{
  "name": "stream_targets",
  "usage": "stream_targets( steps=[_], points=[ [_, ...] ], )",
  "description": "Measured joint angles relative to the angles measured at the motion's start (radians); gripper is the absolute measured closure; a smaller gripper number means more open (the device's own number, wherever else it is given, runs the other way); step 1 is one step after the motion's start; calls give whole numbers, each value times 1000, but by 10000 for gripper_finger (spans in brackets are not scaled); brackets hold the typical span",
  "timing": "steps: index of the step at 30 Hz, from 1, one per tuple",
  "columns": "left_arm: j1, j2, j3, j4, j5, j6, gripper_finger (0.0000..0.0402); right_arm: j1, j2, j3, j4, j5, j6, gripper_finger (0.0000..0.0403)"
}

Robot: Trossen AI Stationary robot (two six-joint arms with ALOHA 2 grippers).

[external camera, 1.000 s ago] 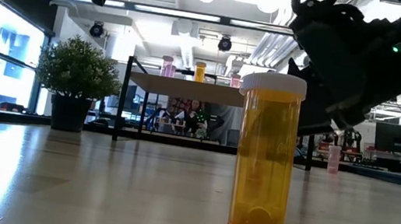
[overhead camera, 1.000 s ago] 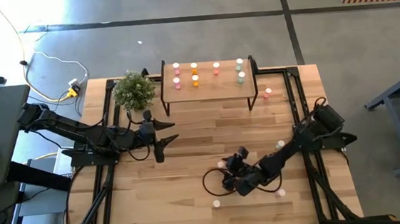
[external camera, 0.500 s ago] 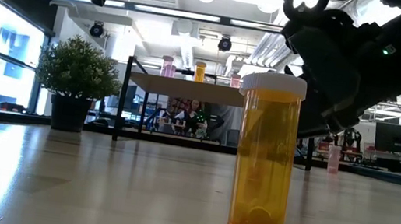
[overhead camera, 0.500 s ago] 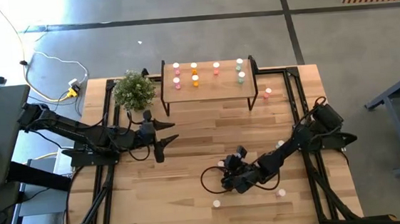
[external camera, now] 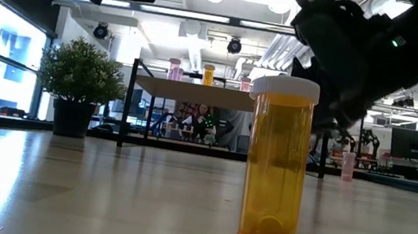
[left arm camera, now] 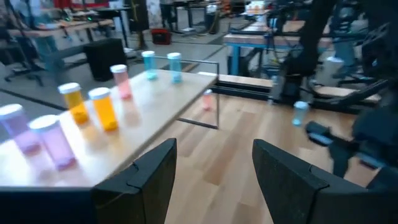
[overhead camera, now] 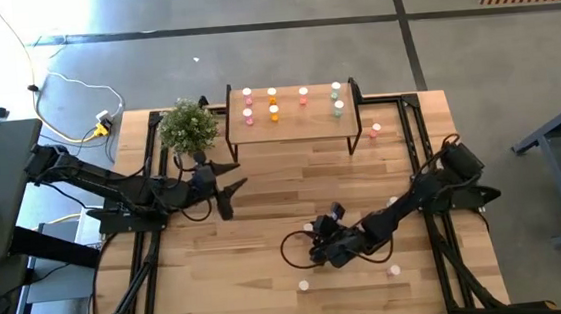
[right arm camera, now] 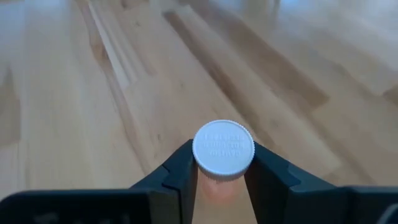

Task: Pick and place medicine bottles onto shelf by color
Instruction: Put the bottom red pill bottle aligned with the other red pill bottle on the shelf

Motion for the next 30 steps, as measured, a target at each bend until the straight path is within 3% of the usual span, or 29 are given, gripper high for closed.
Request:
stream_targets(
  steps=[16,30],
  points=[
    [64,-46,-1,7,-16,67,200,-220,-346,0,8,-9,-415,299],
    [197,-46,-1,46,44,134,200,-592,-600,0,9,-285,-729,299]
  ],
)
